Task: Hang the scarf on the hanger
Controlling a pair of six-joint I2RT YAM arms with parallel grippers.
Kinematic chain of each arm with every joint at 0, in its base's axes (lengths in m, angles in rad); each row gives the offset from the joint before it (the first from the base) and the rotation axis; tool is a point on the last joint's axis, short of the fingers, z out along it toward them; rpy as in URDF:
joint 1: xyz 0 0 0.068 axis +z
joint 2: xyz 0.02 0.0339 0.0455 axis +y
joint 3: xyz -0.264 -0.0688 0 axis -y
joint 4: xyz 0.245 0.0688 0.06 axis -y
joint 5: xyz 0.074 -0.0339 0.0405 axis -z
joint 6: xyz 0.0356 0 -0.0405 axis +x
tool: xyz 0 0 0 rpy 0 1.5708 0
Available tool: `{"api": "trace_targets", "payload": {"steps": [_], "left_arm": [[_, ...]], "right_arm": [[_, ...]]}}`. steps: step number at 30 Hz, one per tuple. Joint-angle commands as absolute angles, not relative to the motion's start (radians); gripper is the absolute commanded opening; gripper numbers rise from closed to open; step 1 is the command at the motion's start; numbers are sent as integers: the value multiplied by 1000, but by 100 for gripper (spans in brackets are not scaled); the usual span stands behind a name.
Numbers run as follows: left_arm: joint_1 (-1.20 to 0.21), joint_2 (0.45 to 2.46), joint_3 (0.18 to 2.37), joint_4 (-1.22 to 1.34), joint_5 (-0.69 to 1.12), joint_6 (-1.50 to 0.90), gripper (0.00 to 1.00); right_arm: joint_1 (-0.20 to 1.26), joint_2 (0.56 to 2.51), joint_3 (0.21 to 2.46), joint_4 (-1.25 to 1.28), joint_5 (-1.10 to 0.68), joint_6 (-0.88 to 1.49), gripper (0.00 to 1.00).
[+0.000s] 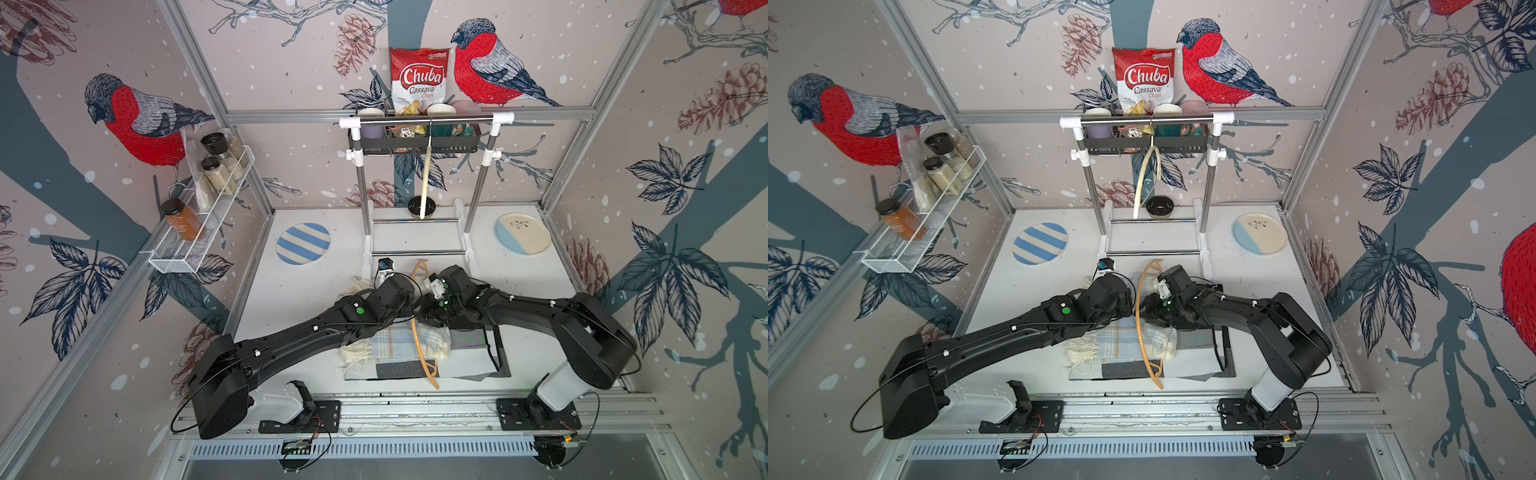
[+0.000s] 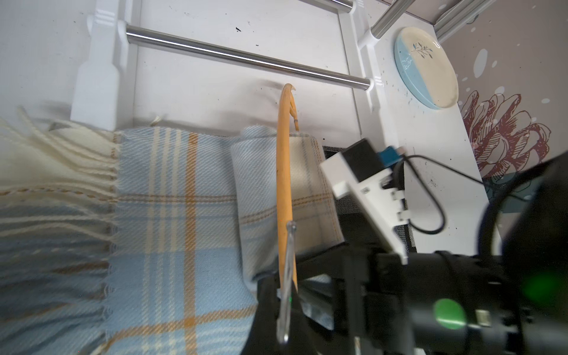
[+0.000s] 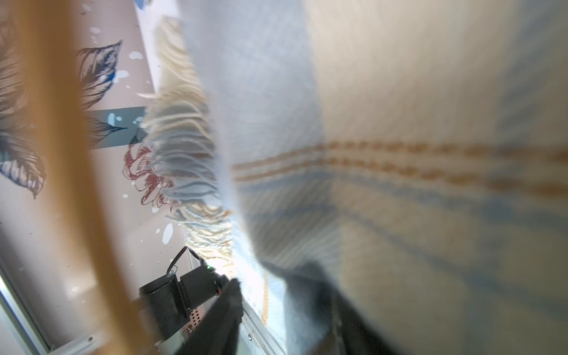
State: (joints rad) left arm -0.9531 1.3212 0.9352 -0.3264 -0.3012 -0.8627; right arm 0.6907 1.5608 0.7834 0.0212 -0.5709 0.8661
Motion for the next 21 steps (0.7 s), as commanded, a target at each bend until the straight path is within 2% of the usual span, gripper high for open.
{"api": "trace_targets", "payload": {"steps": [1,4,7,11,14,16,18,21], "left_arm": [[-954,1331,941,-446,-366,-848,0],[-954,1334,938,-441,-360,-851,0],[-954,1330,942,-438,-352,-850,0],[-954,1329,955,-446,-343,-850,0],[-954,1318,961,-453,-336,-859,0],[-954,1310,960,-456,-332,-869,0],[-954,1309,963,-457,-323,-881,0],[-957,1314,965,-454,-305,-900,0]], "right_arm": [[609,1474,752,-102,-572,768,59],[488,1404,698,-117,-610,756,60],[473,1390,669,-161,-603,731,56],[615,1411,653,-109,-603,768,45],[752,1455,666,-47,-567,830,23],[831,1504,679,24,-557,886,13],[884,1566,717,60,-561,914,9],[889,1615,766,59,-563,901,9]]}}
